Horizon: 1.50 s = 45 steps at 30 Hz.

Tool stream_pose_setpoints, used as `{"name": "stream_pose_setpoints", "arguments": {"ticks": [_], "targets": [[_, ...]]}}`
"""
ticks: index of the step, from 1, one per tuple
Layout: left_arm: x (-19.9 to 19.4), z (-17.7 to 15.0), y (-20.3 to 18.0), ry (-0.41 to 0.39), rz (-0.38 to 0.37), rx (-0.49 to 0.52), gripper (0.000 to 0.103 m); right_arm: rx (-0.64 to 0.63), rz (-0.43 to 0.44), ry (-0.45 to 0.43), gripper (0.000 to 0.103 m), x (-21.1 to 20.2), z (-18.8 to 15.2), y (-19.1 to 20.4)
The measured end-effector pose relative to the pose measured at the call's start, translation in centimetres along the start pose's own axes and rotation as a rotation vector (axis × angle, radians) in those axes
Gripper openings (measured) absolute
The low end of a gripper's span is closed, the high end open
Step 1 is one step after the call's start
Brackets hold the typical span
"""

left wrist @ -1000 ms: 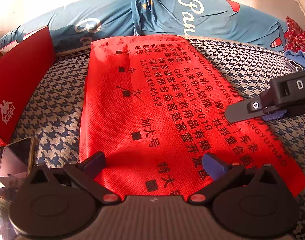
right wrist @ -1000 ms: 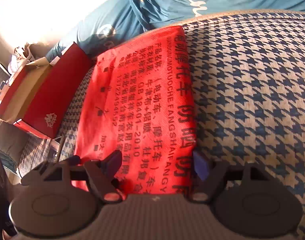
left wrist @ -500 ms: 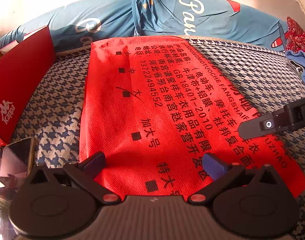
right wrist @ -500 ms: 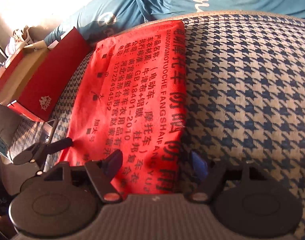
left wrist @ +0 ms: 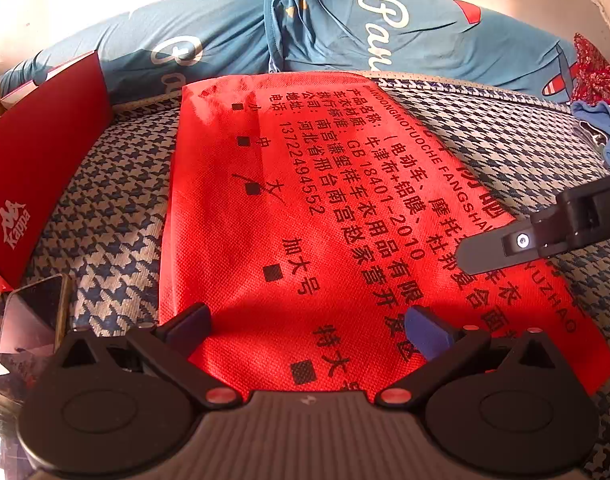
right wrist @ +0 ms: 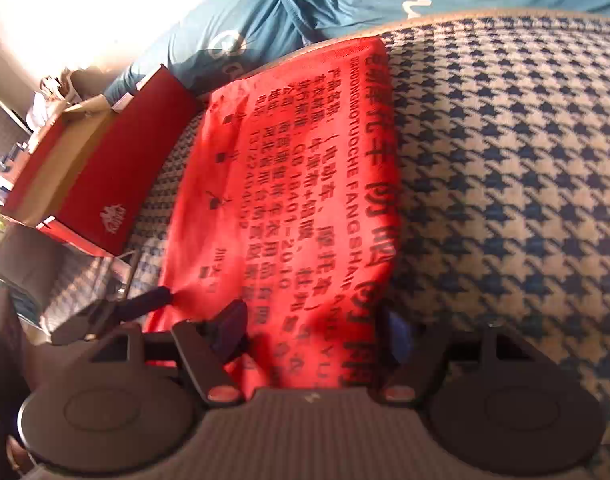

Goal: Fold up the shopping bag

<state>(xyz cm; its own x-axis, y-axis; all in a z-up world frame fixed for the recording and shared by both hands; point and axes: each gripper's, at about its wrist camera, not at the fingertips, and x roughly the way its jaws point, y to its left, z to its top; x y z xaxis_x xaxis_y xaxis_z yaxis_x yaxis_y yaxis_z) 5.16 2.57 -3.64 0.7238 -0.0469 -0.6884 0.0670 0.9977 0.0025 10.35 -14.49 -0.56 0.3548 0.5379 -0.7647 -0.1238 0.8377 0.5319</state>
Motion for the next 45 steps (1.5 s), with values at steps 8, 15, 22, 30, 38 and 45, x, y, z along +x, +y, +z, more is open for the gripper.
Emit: {"name": "stream_pose_setpoints", "arguments": {"ticks": [8,15,22,30,38,45], "targets": [[0.1,0.0,0.0,0.001,0.004,-0.002,0.103,-0.066,0.007,-0.040,0.056,0.7,-0.4,1.4],[0.2,-0.1,-0.1,0.001,0.008,-0.001,0.103,-0.105,-0.063,-0.056,0.029,1.1,-0.7,1.5],[0.1,0.0,-0.4,0.004,0.018,-0.004,0.103,-0.197,-0.122,-0.075,0.023,0.7,-1.2,3.0],[0.1,0.5,-1.5,0.004,0.036,0.010,0.103,-0.220,-0.146,-0.101,0.018,-1.1,-1.5,3.3],[0.2,0.5,-1.5,-0.005,0.031,0.002,0.103,-0.122,-0.111,-0.091,0.021,-1.7,-1.4,1.9],[0.2,0.6,-1.3,0.001,0.025,-0.004,0.103,0.079,-0.083,-0.068,0.061,-1.8,-0.8,-1.3]]}}
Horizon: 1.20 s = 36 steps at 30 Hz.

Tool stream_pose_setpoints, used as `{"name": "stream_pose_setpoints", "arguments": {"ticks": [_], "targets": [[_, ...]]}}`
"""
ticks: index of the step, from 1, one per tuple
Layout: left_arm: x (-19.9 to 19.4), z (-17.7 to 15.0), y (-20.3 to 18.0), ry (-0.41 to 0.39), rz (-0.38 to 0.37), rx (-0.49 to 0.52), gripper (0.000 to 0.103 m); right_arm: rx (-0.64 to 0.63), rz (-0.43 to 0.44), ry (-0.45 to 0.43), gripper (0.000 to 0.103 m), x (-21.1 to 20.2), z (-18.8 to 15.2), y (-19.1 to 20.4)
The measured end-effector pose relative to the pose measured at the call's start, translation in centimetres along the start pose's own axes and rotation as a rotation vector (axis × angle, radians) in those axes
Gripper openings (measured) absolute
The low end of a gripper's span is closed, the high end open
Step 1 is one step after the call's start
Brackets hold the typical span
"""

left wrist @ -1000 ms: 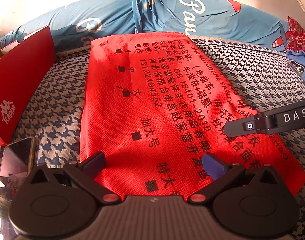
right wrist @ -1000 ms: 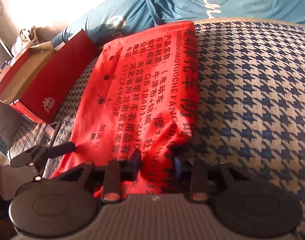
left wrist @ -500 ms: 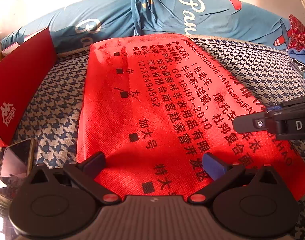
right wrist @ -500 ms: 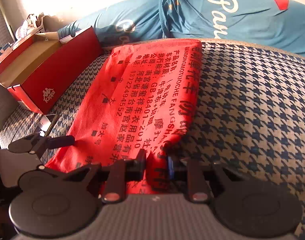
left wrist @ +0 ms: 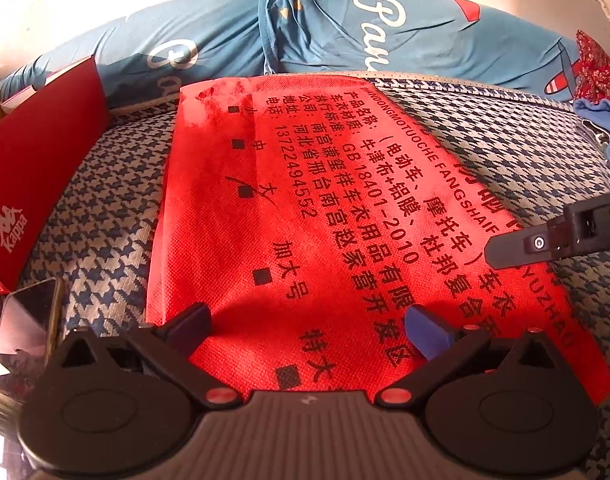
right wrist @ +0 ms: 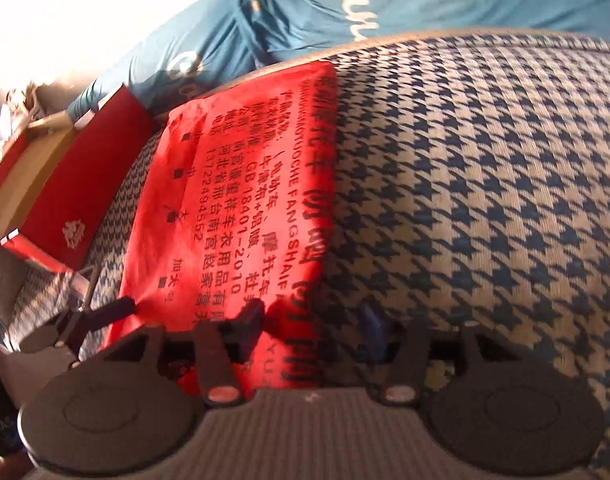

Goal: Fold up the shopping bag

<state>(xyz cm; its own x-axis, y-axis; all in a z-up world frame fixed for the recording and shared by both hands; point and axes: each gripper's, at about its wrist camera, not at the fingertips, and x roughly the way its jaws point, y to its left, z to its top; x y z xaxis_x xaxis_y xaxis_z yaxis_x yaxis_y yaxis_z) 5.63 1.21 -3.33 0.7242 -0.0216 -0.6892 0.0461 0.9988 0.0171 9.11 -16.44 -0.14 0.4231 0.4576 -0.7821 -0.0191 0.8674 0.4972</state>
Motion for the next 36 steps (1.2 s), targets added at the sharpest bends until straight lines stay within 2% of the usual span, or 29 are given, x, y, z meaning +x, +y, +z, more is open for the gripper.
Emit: {"name": "stream_pose_setpoints", "arguments": {"ticks": [2,6,17,18,19,20,21,23,25,29,32,35,36], "targets": [[0.0,-0.1,0.0,-0.003,-0.002,0.002,0.103,0.018,0.024,-0.003,0.071,0.3,0.0,-0.1],[0.0,-0.2,0.1,-0.010,-0.011,0.003,0.103,-0.003,0.033,-0.016,0.074,1.1,-0.1,0.4],[-0.1,-0.3,0.3,-0.014,-0.024,0.004,0.103,-0.068,0.143,-0.071,0.082,3.9,0.9,1.4],[-0.1,-0.3,0.3,-0.014,-0.025,0.004,0.103,-0.068,0.150,-0.071,0.081,3.9,1.0,1.4],[-0.1,-0.3,0.3,-0.014,-0.025,0.004,0.103,-0.067,0.157,-0.072,0.076,3.9,1.1,1.4],[-0.1,-0.3,0.3,-0.014,-0.025,0.003,0.103,-0.065,0.163,-0.073,0.066,4.0,1.2,1.4],[-0.1,-0.3,0.3,-0.014,-0.024,0.003,0.103,-0.064,0.167,-0.072,0.061,3.9,1.2,1.3],[-0.1,-0.3,0.2,-0.014,-0.024,0.003,0.103,-0.065,0.171,-0.067,0.039,3.9,1.3,1.2],[-0.1,-0.2,0.2,-0.013,-0.024,0.003,0.103,-0.071,0.175,-0.061,0.030,4.0,1.3,1.3],[0.0,-0.2,0.1,-0.013,-0.023,0.003,0.103,-0.083,0.196,-0.062,0.026,3.8,1.3,1.7],[0.0,-0.2,0.1,-0.014,-0.021,0.004,0.103,-0.063,0.174,-0.041,0.027,4.3,1.2,1.4],[0.0,-0.2,0.0,-0.014,-0.020,0.004,0.103,-0.035,0.199,-0.044,0.038,4.4,1.0,1.3],[0.0,-0.3,0.0,-0.015,-0.020,0.004,0.103,-0.039,0.198,-0.046,0.038,4.5,1.0,1.4]]}}
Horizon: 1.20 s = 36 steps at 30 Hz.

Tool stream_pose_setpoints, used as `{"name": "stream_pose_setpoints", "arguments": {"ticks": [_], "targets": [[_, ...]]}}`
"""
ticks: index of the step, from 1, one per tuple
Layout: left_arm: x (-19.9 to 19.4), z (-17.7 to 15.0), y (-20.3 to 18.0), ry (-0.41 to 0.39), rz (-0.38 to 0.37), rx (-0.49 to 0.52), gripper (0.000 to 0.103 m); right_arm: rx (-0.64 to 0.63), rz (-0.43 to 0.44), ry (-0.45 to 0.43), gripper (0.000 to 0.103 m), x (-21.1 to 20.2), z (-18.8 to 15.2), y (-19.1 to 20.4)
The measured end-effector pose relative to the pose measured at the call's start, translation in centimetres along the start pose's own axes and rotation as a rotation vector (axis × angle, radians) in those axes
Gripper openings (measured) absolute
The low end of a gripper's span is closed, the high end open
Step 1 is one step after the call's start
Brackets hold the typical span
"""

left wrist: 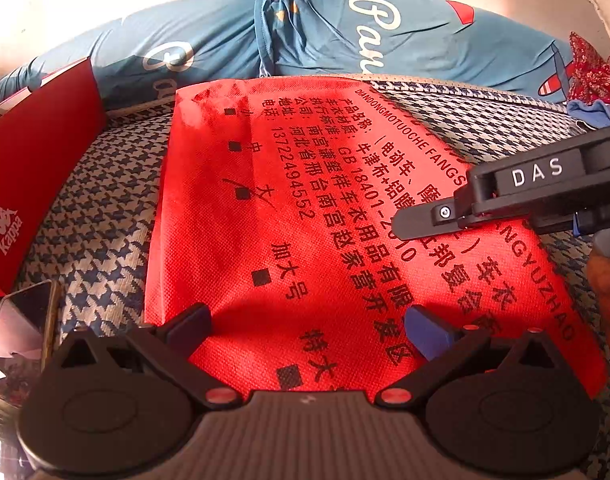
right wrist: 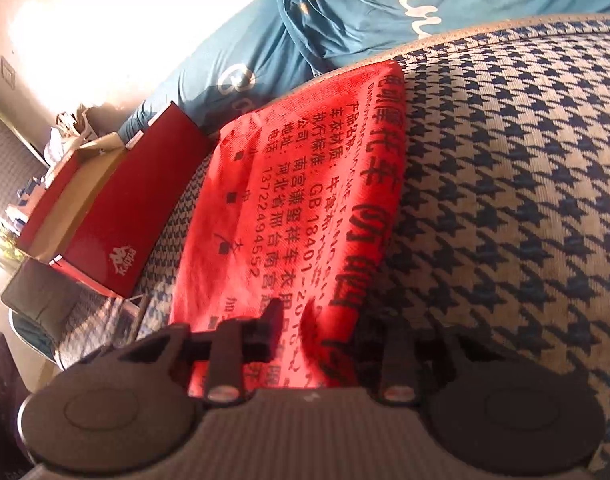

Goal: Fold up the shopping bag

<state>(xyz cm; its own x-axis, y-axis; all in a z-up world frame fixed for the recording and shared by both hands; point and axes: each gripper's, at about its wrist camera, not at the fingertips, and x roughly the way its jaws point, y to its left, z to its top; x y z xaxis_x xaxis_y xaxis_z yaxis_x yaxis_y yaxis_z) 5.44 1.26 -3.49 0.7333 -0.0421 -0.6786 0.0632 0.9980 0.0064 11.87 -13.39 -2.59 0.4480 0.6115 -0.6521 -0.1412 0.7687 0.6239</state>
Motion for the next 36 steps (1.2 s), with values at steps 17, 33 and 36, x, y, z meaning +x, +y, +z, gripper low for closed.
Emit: {"name": "stream_pose_setpoints", "arguments": {"ticks": [17,33,36], "targets": [[0.0,-0.1,-0.1,-0.007,-0.004,-0.006,0.103,-0.131,-0.086,-0.030,0.011,-0.4,-0.3,2.0],[0.1,0.0,-0.4,-0.009,0.004,0.000,0.103,-0.203,-0.141,-0.034,0.019,-0.1,-0.9,3.4],[0.1,0.1,-0.5,-0.009,0.004,0.000,0.103,-0.157,-0.139,-0.029,0.026,0.3,-1.0,2.8]]}}
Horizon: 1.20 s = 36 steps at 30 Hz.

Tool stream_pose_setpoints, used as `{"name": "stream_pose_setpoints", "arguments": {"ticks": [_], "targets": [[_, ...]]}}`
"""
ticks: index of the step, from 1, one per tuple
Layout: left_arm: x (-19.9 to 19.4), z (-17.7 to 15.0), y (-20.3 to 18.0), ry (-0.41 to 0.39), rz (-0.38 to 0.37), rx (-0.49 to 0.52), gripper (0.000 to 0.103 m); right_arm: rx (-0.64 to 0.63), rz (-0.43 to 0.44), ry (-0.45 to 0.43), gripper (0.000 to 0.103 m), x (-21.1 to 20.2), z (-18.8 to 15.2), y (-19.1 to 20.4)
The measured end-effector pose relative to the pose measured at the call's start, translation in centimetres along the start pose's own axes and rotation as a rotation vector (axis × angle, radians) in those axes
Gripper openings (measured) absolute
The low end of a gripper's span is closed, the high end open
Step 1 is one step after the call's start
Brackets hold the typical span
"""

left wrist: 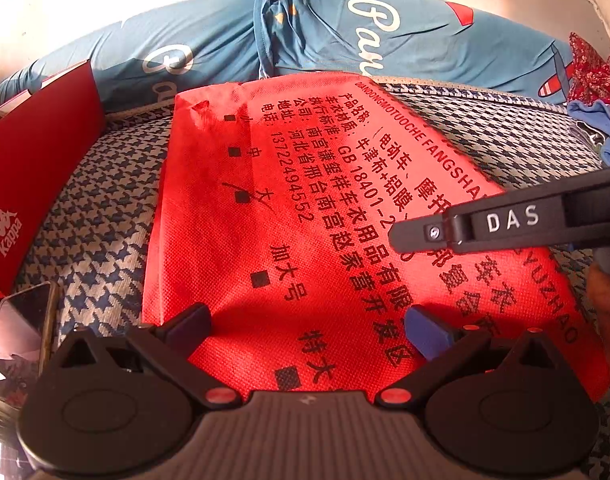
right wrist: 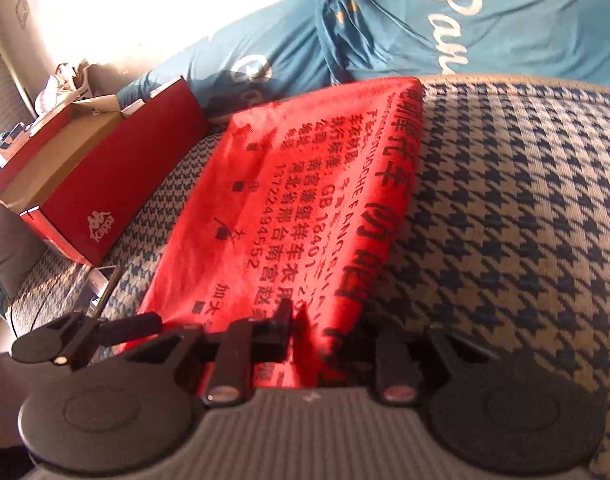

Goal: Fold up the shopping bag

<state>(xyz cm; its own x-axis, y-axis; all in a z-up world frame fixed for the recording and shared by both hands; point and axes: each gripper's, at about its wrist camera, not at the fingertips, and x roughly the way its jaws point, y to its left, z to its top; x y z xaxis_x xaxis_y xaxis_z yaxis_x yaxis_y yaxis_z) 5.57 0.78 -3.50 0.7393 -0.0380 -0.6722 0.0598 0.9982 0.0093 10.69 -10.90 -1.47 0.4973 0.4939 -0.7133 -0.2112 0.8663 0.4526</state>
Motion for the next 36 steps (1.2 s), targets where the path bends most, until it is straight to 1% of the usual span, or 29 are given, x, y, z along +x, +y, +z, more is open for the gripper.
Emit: {"name": "stream_pose_setpoints", "arguments": {"ticks": [2,7,8,11,14,18,19,21,22,23,26,29,32,36], "targets": [[0.0,0.0,0.0,0.000,0.000,-0.001,0.103,0.019,0.020,0.000,0.034,0.1,0.0,-0.2],[0.0,0.0,0.1,-0.001,-0.003,0.001,0.103,0.005,0.026,-0.006,0.036,0.3,-0.2,-0.1],[0.0,0.0,0.1,0.000,-0.003,0.001,0.103,0.012,0.032,-0.005,0.038,0.3,-0.1,-0.2],[0.0,0.0,0.1,0.000,-0.004,0.000,0.103,0.027,0.046,0.000,0.040,0.3,0.0,-0.4],[0.0,0.0,0.0,0.000,-0.004,0.000,0.103,-0.014,0.043,0.002,0.045,0.3,0.0,0.2],[0.0,0.0,0.1,0.000,-0.006,0.004,0.103,-0.064,0.021,0.001,0.045,0.3,0.0,0.9],[0.0,0.0,0.1,0.000,-0.006,0.004,0.103,-0.079,0.013,-0.002,0.045,0.3,-0.1,1.1],[0.0,0.0,0.1,0.001,-0.006,0.004,0.103,-0.101,-0.015,-0.008,0.037,0.3,-0.1,1.4],[0.0,0.0,0.1,0.001,-0.006,0.004,0.103,-0.103,-0.030,-0.011,0.027,0.2,0.0,1.4],[0.0,0.0,0.1,0.002,-0.006,0.004,0.103,-0.098,-0.032,-0.014,0.020,0.2,0.0,1.2],[0.0,0.0,0.0,0.003,-0.006,0.003,0.103,-0.078,-0.027,-0.018,0.015,0.0,0.2,0.9],[0.0,0.0,0.0,0.004,-0.007,0.000,0.103,-0.101,-0.039,-0.030,0.012,-0.3,0.3,1.3],[0.0,0.0,0.0,0.008,-0.012,-0.007,0.103,-0.120,-0.059,-0.046,0.011,-0.8,0.3,1.7],[-0.1,0.1,-0.3,0.018,-0.023,-0.002,0.103,-0.109,-0.077,-0.049,0.011,-1.3,0.2,1.6]]}}
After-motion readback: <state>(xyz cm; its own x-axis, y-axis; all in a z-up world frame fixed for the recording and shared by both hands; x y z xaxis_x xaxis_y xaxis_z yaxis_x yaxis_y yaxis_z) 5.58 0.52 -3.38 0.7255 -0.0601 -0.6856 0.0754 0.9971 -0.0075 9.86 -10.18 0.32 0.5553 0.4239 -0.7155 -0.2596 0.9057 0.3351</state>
